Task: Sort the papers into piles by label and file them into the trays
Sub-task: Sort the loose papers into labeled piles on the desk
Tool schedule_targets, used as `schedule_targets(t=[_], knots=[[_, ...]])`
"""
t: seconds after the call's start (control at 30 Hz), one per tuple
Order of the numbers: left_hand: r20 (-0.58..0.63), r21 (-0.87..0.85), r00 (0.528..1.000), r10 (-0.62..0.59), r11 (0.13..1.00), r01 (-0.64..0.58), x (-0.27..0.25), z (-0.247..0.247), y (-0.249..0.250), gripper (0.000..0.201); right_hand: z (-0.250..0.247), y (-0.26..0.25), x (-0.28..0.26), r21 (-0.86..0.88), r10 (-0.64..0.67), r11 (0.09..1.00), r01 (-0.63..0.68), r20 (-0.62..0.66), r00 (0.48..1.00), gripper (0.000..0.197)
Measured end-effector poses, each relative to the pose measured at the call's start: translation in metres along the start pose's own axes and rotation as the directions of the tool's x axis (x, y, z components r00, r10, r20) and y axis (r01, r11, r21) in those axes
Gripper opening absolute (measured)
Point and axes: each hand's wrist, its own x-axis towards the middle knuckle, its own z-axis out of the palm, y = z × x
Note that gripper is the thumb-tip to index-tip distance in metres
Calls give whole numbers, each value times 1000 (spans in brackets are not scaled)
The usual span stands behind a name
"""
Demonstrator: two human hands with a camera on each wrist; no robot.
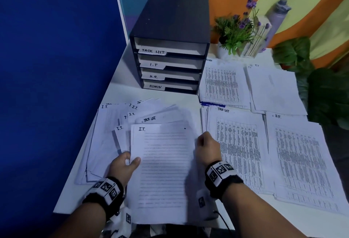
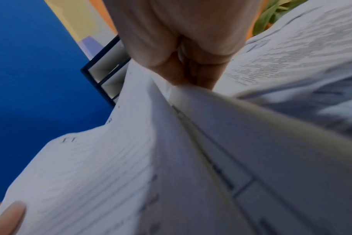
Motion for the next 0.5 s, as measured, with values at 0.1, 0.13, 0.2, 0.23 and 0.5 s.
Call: schedule_targets(t=[0.1, 0.13, 0.2, 0.23, 0.5], knots=[[-84, 87, 996, 24, 996, -17, -2, 5, 3, 34, -15, 9, 7, 59, 54, 997, -47, -124, 991, 8], [-116, 132, 992, 50, 991, -35, -2, 6, 4, 28, -23, 13, 10, 82, 82, 994, -68, -174, 981, 11], [-167, 226, 981, 97, 973, -58, -2, 6, 9, 16, -40, 21, 16, 106, 129, 989, -105, -247, 960, 14], [-179, 255, 978, 106, 965, -58, -3, 6, 13, 18, -51, 26, 18, 109, 148, 986, -123, -261, 954, 13], [-274, 251, 959, 79, 968, -8, 4, -5, 15, 66, -121, 90, 37, -31, 204, 972, -232, -376, 904, 10]])
